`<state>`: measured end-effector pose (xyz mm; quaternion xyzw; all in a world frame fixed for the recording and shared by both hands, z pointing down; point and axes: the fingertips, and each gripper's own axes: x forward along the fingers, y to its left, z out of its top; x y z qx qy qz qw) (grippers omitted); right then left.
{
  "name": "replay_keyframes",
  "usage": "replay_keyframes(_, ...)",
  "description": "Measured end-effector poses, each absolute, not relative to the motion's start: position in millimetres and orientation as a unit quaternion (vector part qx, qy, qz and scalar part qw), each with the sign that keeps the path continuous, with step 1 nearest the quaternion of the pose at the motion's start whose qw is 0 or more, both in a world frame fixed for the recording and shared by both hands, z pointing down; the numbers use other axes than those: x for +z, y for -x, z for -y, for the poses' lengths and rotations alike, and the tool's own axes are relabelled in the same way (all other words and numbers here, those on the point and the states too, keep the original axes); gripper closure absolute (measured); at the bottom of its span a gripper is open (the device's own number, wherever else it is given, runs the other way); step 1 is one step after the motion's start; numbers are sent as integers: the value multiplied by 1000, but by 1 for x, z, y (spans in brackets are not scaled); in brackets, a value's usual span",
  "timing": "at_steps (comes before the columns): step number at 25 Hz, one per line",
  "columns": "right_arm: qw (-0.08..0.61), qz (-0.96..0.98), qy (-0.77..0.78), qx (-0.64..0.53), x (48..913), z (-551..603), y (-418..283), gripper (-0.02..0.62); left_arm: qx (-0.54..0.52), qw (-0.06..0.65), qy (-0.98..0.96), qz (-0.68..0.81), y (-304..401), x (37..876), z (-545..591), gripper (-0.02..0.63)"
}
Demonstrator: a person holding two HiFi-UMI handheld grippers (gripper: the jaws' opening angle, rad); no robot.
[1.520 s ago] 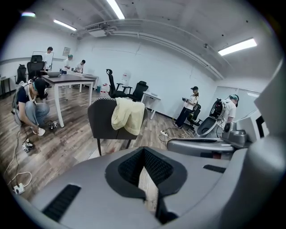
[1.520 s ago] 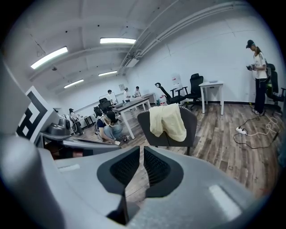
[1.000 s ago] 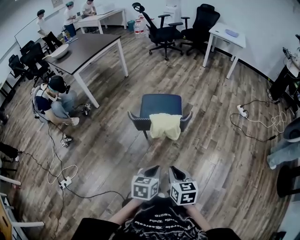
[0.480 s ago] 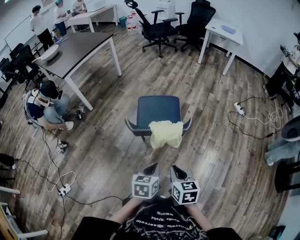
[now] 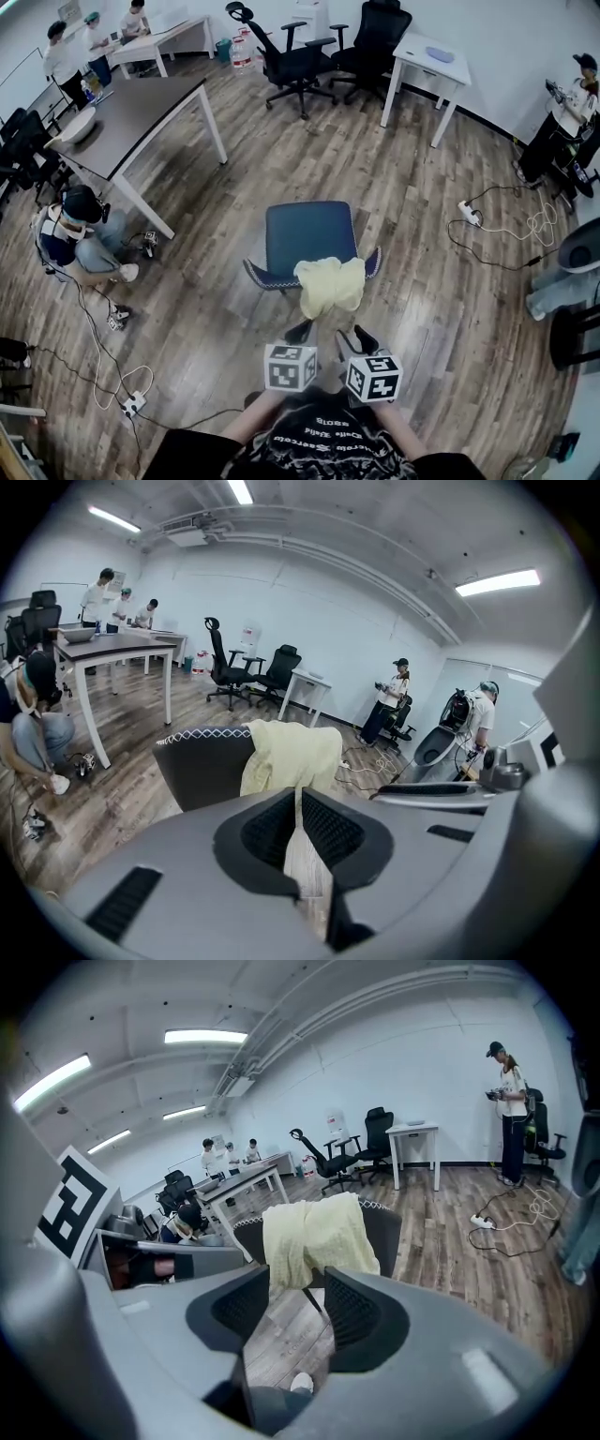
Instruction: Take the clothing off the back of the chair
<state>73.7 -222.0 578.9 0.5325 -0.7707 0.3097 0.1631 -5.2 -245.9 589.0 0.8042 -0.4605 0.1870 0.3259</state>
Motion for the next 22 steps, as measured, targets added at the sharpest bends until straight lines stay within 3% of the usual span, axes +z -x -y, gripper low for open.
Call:
replay_keyframes(2,157,765,-538,316,580,229,-76,389,189,328,-806,455,5,590,252,589)
replay_keyframes(4,153,762,-541,321,582,235,-77,367,191,336,-808,444,3,593,256,496)
replay_keyframes(8,165,751,-547,331,591,247,-81,313,205,347,-806,434,2,604,264,434)
replay_keyframes(12,166,744,-551,339,593,257,-83,302,187,372,-804,424,-4,604,275,342)
replay_keyframes(22,174,733,-573,322,605,284,-94,253,236,363,-796,423,-8,620,296,328)
